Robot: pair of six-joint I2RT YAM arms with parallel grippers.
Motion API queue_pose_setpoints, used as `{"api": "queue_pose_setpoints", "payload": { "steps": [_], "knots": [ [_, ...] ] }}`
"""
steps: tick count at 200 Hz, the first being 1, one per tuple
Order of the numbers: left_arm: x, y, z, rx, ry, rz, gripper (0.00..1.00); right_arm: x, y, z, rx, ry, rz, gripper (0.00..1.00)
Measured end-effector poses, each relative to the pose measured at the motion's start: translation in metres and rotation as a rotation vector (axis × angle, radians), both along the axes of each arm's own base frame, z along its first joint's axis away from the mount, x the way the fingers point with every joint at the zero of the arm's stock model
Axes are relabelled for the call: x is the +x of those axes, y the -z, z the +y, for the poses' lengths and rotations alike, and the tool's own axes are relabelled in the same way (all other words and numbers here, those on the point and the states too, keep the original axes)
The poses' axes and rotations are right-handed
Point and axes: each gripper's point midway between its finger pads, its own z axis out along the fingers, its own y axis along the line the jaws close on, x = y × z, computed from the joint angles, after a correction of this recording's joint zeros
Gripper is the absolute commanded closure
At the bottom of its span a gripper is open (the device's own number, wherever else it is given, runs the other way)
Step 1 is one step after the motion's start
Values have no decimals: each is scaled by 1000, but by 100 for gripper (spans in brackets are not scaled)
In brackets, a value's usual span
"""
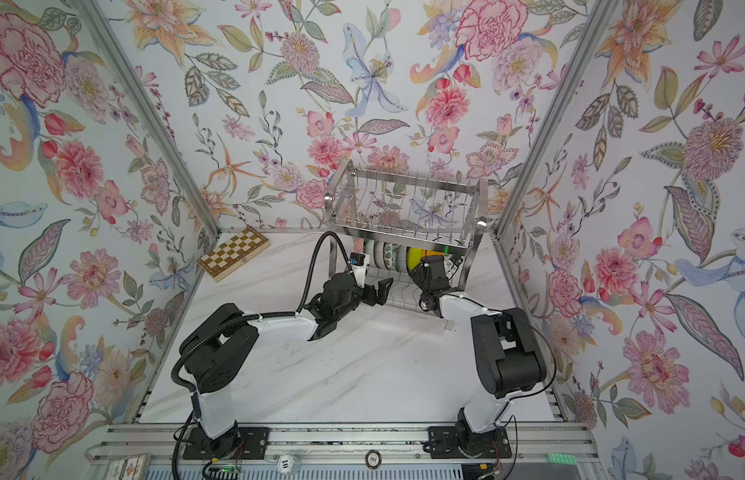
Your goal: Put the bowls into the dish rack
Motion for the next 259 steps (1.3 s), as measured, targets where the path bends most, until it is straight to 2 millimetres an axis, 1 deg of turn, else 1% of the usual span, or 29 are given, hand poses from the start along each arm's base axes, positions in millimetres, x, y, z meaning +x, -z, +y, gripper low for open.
{"api": "queue_pose_setpoints", "payload": {
  "steps": [34,67,113,132,163,188,214,228,245,259],
  "knots": [
    [-4,9,3,9,1,13,1,6,-6,-5,78,96,-33,18],
    [-8,16,7,19,2,22,1,9,-11,-11,118,146,-65,17],
    [-8,13,7,10,2,13,1,10,-14,-6,137,140,-78,14],
    [-8,11,7,6,2,9,1,5,-18,-4,154,137,-103,14],
    [-8,11,6,3,2,6,1,-12,-29,-3,173,149,-148,12],
    [-8,9,6,-3,3,1,1,-12,-36,-6,193,183,-171,11],
    [-9,8,6,-7,3,-3,1,-11,-35,-12,245,248,-178,14],
    [-9,7,7,-9,3,-4,1,-10,-32,-14,276,296,-182,14],
    [-9,5,6,-15,4,-10,1,-5,-20,-15,307,350,-171,15],
    [-10,5,5,-16,11,-9,1,-5,-10,-14,333,388,-158,18]
  ]
}}
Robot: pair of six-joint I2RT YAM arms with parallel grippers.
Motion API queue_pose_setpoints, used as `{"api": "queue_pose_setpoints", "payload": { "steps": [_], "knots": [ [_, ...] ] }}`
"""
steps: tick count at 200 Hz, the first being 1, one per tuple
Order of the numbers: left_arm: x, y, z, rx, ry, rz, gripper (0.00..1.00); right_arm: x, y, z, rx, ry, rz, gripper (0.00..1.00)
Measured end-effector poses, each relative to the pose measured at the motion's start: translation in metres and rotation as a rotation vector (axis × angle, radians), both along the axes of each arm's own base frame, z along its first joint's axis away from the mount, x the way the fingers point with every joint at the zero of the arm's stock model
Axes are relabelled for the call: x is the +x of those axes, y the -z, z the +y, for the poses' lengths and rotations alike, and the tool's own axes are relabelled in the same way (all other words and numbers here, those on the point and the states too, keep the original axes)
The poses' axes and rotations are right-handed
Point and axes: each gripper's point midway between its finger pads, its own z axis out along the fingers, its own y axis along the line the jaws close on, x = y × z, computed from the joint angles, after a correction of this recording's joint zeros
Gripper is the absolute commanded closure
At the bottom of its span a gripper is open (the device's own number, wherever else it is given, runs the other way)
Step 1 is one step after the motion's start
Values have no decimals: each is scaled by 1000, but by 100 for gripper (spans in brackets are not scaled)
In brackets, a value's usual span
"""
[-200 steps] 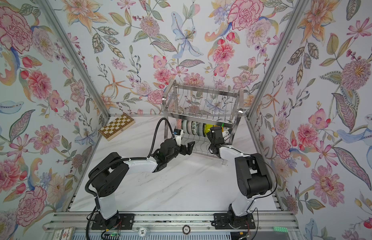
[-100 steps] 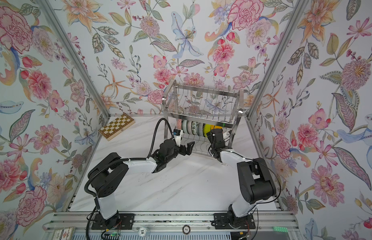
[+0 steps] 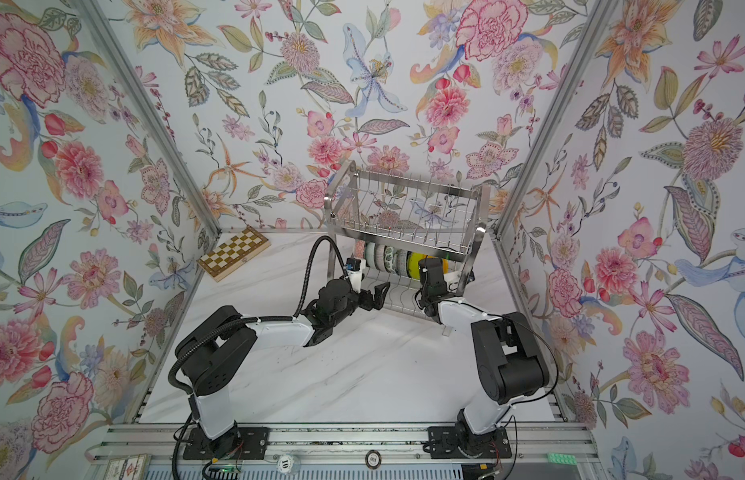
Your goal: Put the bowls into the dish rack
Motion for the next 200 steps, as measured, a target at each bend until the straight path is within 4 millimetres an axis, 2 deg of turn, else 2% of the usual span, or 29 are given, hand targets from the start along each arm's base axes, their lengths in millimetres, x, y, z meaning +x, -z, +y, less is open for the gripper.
{"api": "queue_pose_setpoints", "payload": {
  "steps": [29,90,102,147,177,200],
  "knots": [
    [-4,2,3,4,3,4,1,-3,14,-1,49,67,14,23],
    [-5,0,4,4,3,-2,1,7,19,-7,127,160,-23,47],
    [-5,-1,5,5,4,-6,1,9,22,-9,138,176,-29,48],
    [-5,-5,6,15,4,-21,1,15,32,-10,169,197,-36,58],
    [-5,-5,6,20,4,-25,1,20,40,-8,189,199,-41,72],
    [-4,-5,7,24,-6,-28,1,21,41,-7,199,204,-49,75]
  ]
}}
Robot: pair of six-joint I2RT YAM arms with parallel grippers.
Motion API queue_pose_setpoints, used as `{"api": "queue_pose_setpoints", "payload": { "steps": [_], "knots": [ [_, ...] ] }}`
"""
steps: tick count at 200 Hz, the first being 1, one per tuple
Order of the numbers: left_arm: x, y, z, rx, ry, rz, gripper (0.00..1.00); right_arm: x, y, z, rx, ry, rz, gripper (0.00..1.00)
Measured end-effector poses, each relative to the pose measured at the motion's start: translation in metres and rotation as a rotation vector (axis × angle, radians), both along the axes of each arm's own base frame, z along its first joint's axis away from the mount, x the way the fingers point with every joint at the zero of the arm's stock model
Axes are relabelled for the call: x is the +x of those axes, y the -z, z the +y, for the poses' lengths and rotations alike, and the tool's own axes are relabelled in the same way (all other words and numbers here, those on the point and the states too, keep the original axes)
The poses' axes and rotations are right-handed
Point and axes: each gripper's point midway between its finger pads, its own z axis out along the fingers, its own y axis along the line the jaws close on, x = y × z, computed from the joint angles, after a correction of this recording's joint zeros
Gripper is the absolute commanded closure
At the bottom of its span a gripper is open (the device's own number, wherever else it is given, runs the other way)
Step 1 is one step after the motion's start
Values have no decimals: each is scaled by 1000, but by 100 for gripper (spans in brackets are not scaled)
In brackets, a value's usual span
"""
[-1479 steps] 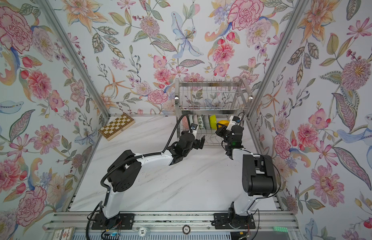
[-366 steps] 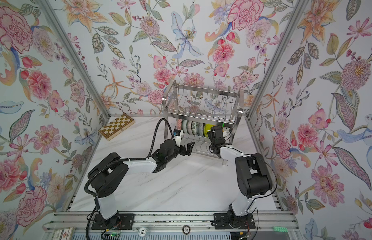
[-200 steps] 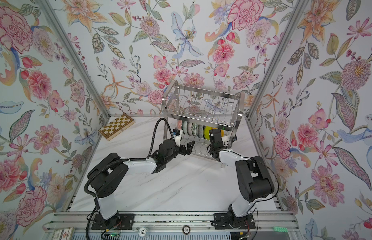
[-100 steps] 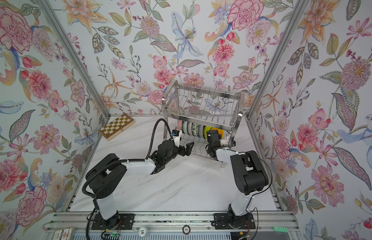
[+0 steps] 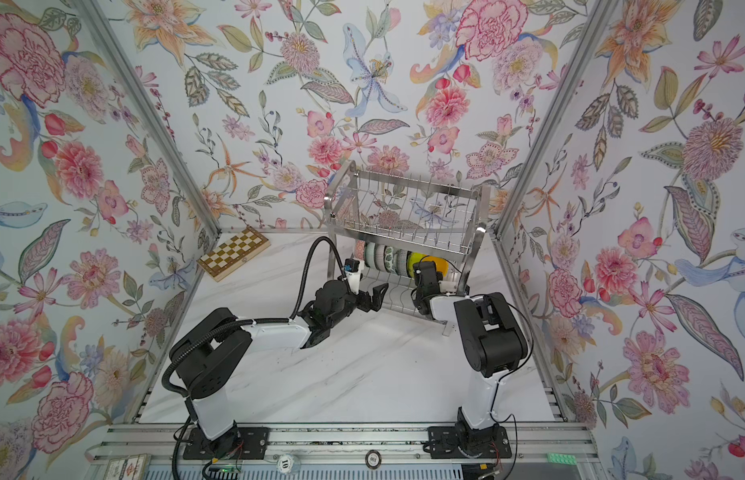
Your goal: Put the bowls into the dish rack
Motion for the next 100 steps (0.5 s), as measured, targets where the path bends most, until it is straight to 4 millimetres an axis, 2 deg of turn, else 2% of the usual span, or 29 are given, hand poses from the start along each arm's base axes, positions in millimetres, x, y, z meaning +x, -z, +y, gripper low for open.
{"api": "queue_pose_setpoints", "payload": {
  "steps": [53,100],
  "knots": [
    [0,-1,1,4,-4,-2,1,-5,1,-2,-14,42,0,93],
    [-1,-8,2,-2,-3,-12,1,-14,-2,-6,-65,117,-22,94]
  ]
}}
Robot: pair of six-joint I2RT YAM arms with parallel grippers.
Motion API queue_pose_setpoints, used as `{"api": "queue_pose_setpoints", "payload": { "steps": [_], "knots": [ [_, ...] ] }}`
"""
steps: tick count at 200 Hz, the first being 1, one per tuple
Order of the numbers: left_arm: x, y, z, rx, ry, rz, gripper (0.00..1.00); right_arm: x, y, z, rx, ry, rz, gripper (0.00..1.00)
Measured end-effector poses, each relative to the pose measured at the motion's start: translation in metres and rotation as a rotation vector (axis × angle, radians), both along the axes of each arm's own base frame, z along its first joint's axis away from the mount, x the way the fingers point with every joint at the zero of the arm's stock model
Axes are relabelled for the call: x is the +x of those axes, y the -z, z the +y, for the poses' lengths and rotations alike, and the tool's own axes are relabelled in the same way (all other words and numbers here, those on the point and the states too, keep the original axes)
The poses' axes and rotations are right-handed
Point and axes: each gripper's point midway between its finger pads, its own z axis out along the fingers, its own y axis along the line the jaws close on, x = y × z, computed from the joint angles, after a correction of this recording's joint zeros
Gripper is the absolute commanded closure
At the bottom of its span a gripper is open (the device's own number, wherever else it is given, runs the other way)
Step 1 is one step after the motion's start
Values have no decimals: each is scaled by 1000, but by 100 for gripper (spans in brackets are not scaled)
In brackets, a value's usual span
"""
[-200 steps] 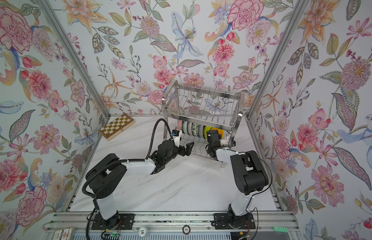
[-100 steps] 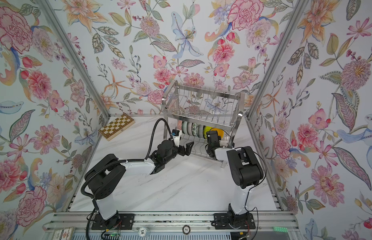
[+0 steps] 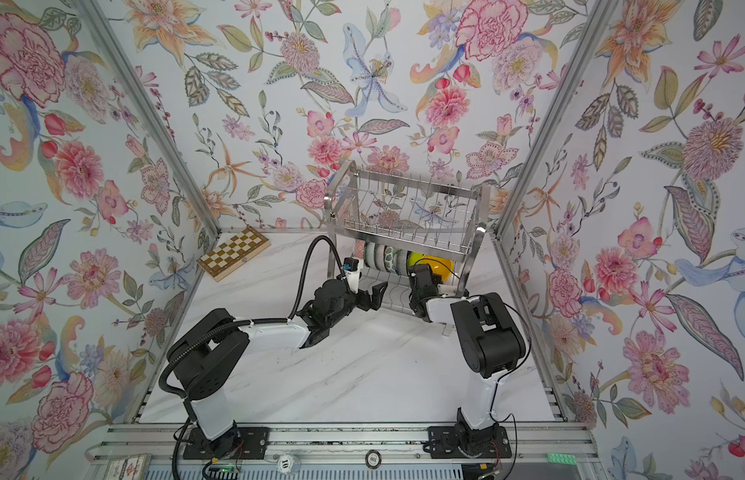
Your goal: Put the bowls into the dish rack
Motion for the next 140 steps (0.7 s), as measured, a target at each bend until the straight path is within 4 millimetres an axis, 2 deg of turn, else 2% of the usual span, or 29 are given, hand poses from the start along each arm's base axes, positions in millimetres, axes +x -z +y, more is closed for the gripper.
{"api": "queue_pose_setpoints", "payload": {
  "steps": [44,93,140],
  "knots": [
    [-1,-6,1,-8,0,-8,1,-10,-20,-5,-56,62,-49,97],
    [0,-6,1,-12,-4,-4,1,-16,-47,2,-97,43,-107,98],
    [-2,-2,4,-21,-12,19,1,-26,-59,8,-175,-2,-116,99]
  ]
}}
